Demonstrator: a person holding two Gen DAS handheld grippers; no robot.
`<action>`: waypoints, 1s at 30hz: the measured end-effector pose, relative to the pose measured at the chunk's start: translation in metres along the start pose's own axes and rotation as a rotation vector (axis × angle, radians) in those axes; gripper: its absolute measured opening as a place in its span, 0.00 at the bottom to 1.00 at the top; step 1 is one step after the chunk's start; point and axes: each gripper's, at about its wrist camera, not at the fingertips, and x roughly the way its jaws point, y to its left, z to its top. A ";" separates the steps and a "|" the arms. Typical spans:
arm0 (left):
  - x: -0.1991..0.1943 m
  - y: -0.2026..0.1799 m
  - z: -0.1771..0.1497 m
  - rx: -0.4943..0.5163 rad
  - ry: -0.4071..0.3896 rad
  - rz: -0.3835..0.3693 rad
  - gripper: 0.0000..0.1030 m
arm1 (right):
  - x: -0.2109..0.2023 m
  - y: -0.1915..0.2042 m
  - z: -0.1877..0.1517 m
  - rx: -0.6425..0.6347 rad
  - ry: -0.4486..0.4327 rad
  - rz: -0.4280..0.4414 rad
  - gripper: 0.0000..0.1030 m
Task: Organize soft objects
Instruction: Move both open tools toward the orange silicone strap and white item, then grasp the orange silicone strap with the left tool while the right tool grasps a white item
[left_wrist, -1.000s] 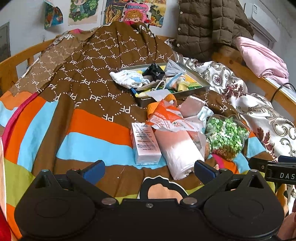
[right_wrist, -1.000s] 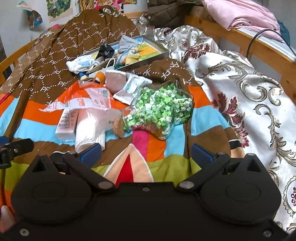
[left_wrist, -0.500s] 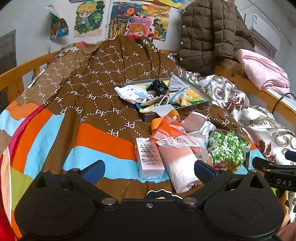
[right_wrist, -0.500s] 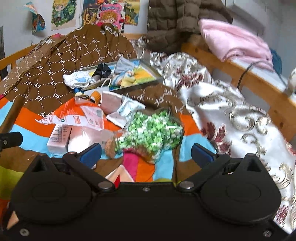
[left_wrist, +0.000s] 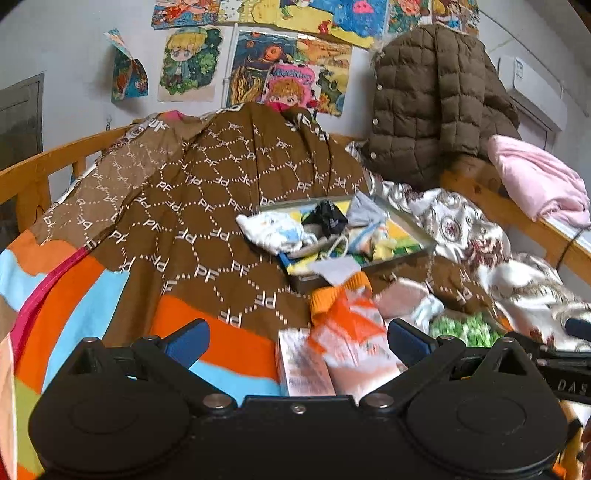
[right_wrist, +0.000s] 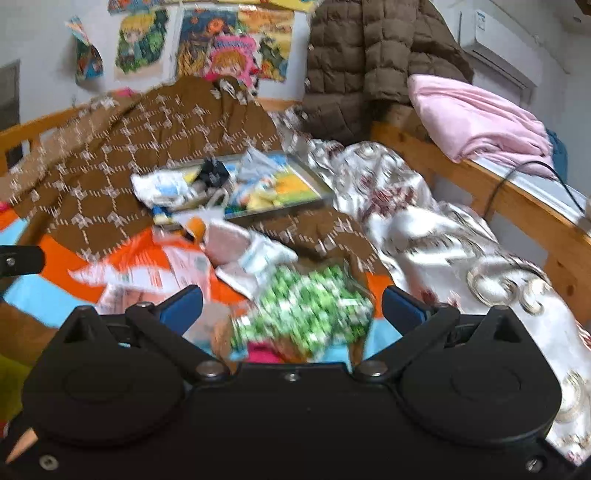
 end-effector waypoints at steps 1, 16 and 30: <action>0.003 0.001 0.002 -0.013 0.000 -0.005 0.99 | 0.004 -0.001 0.003 0.007 -0.005 0.014 0.99; 0.108 0.003 0.052 -0.024 0.064 -0.162 0.99 | 0.063 0.006 0.018 -0.114 -0.180 0.129 0.99; 0.220 -0.021 0.063 0.170 0.207 -0.391 0.91 | 0.147 0.025 0.042 -0.351 -0.144 0.162 0.99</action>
